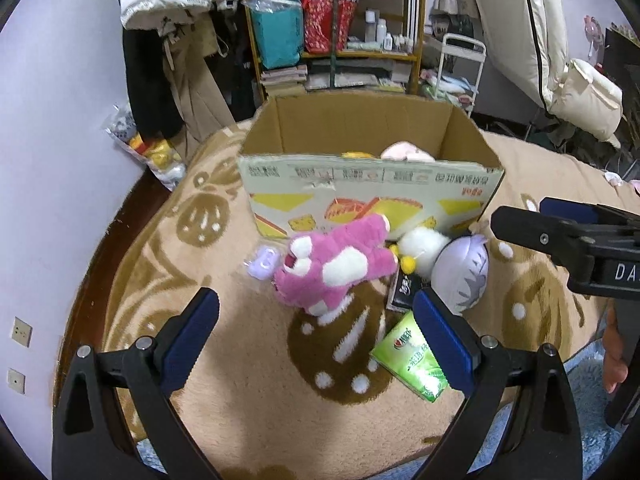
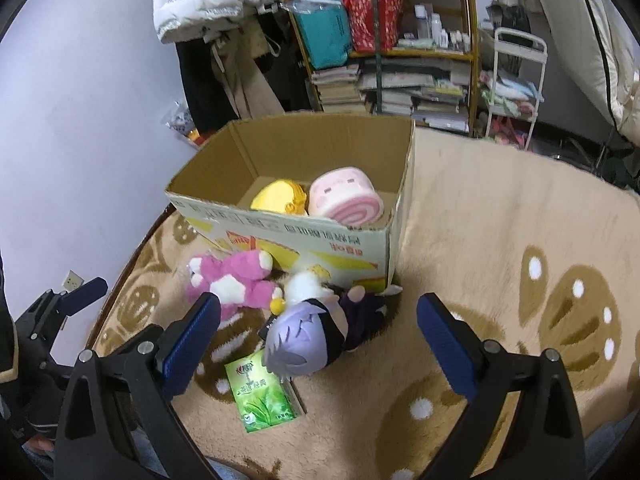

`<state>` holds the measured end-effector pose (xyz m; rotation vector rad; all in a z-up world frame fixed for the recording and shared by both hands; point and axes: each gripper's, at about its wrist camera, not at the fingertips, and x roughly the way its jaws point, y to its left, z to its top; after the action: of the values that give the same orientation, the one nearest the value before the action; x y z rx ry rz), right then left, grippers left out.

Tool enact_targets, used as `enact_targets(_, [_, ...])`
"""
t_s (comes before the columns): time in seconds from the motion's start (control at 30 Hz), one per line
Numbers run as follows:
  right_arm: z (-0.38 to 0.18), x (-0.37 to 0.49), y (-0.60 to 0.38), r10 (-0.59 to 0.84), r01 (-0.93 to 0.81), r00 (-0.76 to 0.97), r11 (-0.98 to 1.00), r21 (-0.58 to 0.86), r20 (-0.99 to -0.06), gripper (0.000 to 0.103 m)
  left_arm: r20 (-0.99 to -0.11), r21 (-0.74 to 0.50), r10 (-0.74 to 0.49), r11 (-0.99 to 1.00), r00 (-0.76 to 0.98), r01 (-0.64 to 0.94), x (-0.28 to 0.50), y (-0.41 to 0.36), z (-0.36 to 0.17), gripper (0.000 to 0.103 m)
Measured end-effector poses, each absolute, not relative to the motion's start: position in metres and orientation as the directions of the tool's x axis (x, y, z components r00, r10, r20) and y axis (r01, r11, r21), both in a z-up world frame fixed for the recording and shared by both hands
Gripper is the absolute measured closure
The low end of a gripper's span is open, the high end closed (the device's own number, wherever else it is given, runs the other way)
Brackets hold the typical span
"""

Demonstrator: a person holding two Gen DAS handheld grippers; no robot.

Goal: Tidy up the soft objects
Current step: 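Move left tool toward green tissue pack while right tool approaches purple-haired doll, then close left gripper on green tissue pack while right gripper grasps purple-haired doll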

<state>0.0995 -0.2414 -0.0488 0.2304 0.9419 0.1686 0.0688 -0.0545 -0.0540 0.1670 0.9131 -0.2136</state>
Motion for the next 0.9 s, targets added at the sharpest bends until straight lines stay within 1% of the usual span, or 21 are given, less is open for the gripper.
enact_targets(0.1, [-0.058,0.105,-0.242,0.257,-0.04,0.549,0.959,0.282,-0.795,0.0,-0.825,0.04,-0.127,0.959,0.551,0.281,0.074,-0.059,-0.066,0.006])
enact_targets(0.37, [-0.078,0.118,-0.235,0.261,-0.035,0.486,0.959,0.28,-0.834,0.0,-0.855,0.044,-0.144,0.937,0.499,0.346,0.075,-0.075,-0.085,0.006])
enact_targets(0.53, [-0.095,0.126,-0.231,0.249,-0.027,0.432,0.964,0.263,-0.867,0.0,-0.875,0.016,-0.184,0.914,0.448,0.406,0.071,-0.085,-0.095,0.006])
enact_targets(0.7, [-0.109,0.131,-0.232,0.272,-0.025,0.361,0.959,0.282,-0.892,0.001,-0.888,0.002,-0.204,0.895,0.413,0.446,0.068,-0.093,-0.102,0.006])
enact_targets(0.8, [-0.117,0.131,-0.234,0.294,-0.021,0.321,0.953,0.304,-0.9,0.006,-0.894,-0.001,-0.21,0.885,0.397,0.466,0.065,-0.098,-0.106,0.006])
enact_targets(0.83, [-0.12,0.131,-0.235,0.313,-0.017,0.308,0.946,0.323,-0.898,0.011,-0.896,0.0,-0.21,0.882,0.392,0.471,0.065,-0.099,-0.107,0.006])
enact_targets(0.9, [-0.121,0.13,-0.236,0.319,-0.019,0.299,0.944,0.329,-0.899,0.024,-0.9,-0.005,-0.214,0.876,0.379,0.482,0.065,-0.101,-0.11,0.006])
